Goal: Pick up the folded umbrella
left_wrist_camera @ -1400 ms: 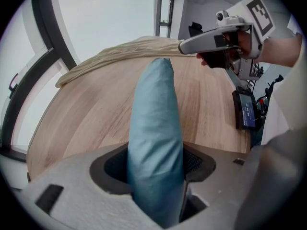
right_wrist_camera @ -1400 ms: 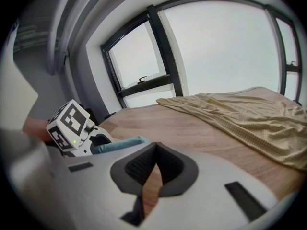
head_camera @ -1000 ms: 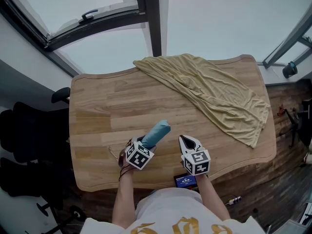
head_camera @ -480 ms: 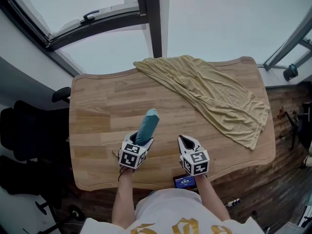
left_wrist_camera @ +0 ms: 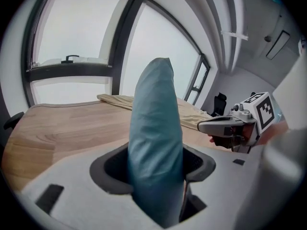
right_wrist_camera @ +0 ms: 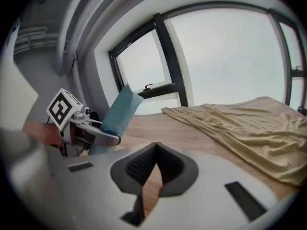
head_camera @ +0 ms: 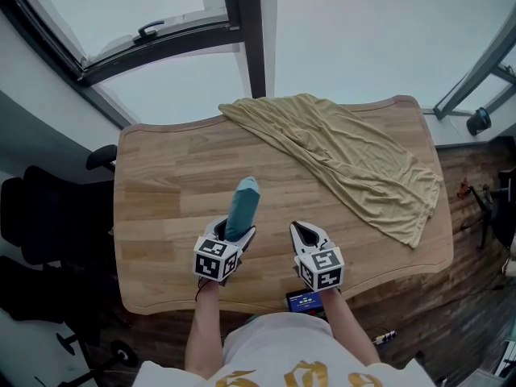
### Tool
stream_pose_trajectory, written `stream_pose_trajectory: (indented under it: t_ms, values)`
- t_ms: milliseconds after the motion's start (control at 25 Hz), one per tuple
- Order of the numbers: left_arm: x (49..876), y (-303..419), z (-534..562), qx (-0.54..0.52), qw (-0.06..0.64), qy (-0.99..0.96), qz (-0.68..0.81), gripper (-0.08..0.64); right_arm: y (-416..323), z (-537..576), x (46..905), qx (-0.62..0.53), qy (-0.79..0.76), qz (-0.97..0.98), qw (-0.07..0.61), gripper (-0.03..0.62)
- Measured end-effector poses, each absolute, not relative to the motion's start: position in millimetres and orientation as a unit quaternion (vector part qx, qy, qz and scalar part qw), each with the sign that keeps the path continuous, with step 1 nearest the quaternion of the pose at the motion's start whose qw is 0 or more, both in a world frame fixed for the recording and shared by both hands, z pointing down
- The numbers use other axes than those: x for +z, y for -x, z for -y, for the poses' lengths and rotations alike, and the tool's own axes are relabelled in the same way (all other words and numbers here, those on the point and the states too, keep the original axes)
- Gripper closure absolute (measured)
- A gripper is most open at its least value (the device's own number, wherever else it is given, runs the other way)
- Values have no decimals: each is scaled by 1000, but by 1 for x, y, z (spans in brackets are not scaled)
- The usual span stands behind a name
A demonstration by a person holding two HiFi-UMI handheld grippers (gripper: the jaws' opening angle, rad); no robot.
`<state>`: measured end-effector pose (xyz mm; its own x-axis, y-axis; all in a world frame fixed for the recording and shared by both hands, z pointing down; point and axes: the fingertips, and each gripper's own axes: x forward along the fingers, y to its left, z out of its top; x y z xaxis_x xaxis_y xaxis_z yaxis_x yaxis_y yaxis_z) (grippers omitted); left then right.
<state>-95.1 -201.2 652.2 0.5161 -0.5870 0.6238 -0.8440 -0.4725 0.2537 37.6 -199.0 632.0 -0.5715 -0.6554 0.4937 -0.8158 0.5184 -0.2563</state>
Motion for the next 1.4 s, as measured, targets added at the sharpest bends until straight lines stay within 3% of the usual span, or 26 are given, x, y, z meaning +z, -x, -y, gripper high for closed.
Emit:
stream_pose_trajectory:
  t_ms: [1400]
  values:
    - [526, 101, 120, 21, 155, -851, 501, 272, -39, 144, 516, 89, -456, 879, 105, 583]
